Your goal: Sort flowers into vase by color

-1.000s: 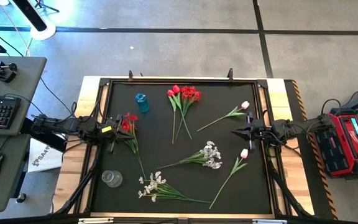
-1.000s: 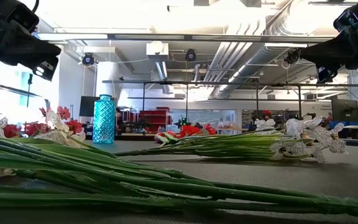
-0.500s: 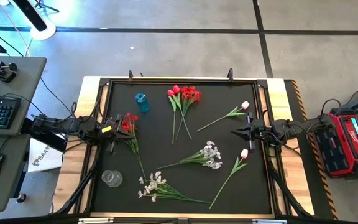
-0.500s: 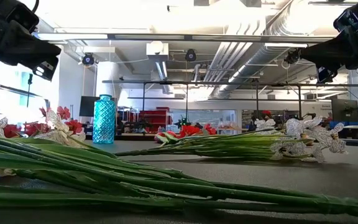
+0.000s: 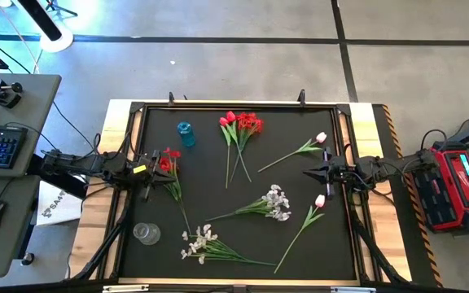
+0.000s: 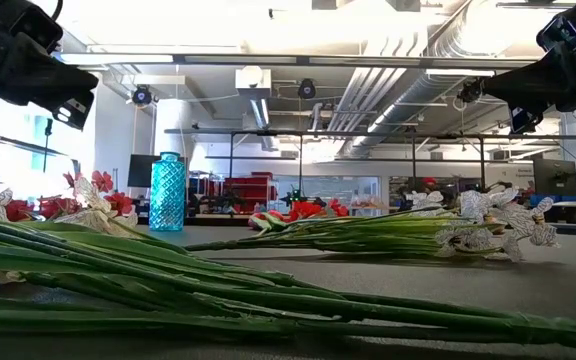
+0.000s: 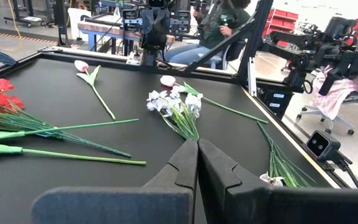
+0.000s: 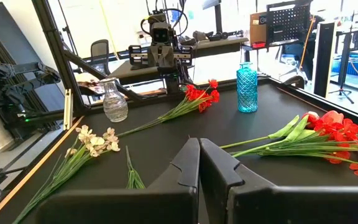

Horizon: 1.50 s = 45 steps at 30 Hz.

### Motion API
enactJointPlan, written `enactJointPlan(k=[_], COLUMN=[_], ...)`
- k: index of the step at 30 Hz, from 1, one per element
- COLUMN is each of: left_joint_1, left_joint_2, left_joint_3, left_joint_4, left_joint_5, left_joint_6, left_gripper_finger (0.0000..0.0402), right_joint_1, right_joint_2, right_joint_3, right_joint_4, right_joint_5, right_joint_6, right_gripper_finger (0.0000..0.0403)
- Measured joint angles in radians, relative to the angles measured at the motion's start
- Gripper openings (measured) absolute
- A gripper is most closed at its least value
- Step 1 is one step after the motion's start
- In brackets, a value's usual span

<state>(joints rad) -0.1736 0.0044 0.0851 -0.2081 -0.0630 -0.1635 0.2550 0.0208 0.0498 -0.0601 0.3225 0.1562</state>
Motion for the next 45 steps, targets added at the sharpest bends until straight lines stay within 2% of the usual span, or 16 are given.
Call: enactJointPlan(k=[3,8,10,13,15,18,20,22,25,27,31,35,38,45], left_joint_1=[0.0,0.0,0.0,0.0,0.0,0.0,0.0,0.0,0.001,0.001,0.001,0.001,0.001,0.003], left_joint_2=[0.001,0.054,0.067,0.076,0.076,0.076,0.076,0.076,0.076,0.076,0.075,0.076,0.076,0.074], left_joint_3=[0.0,0.002,0.002,0.002,0.002,0.002,0.002,0.002,0.002,0.002,0.001,0.001,0.001,0.001], left_joint_4=[-0.002,-0.007,-0.002,-0.004,-0.003,-0.003,-0.003,-0.002,0.036,0.056,0.104,0.108,0.115,0.239], left_joint_5=[-0.003,0.003,0.002,0.0,0.001,0.0,0.0,-0.03,-0.179,-0.27,-0.399,-0.445,-0.43,-0.419], left_joint_6=[0.045,0.733,0.885,0.959,0.945,0.885,0.841,0.83,0.779,0.736,0.595,0.511,0.454,0.258], left_gripper_finger=[0.0,0.0,0.0,0.0,0.0,0.0,0.0,0.0,0.0,0.0,0.0,0.0,0.0,0.0], right_joint_1=[0.0,0.0,0.0,0.0,0.0,0.0,0.0,0.0,0.0,0.0,0.0,-0.001,-0.003,-0.058], right_joint_2=[0.0,0.0,0.0,0.0,0.0,0.0,0.001,0.0,0.0,0.0,0.0,0.005,0.033,0.163], right_joint_3=[0.0,0.0,0.0,0.0,0.0,0.0,0.0,0.0,0.0,0.0,0.0,0.0,0.0,0.001], right_joint_4=[0.0,0.0,0.004,0.033,0.069,0.114,0.167,0.22,0.263,0.26,0.185,0.051,-0.011,0.059], right_joint_5=[0.0,0.01,0.018,0.011,0.016,0.11,0.237,0.416,0.647,0.721,0.726,0.714,0.64,0.432], right_joint_6=[0.0,-0.013,-0.033,0.028,0.106,0.164,0.217,0.272,0.414,0.527,0.639,0.848,0.959,1.025], right_gripper_finger=[0.0,0.0,0.0,0.0,0.0,0.0,0.0,0.0,0.0,0.0,0.0,0.0,0.0,0.0])
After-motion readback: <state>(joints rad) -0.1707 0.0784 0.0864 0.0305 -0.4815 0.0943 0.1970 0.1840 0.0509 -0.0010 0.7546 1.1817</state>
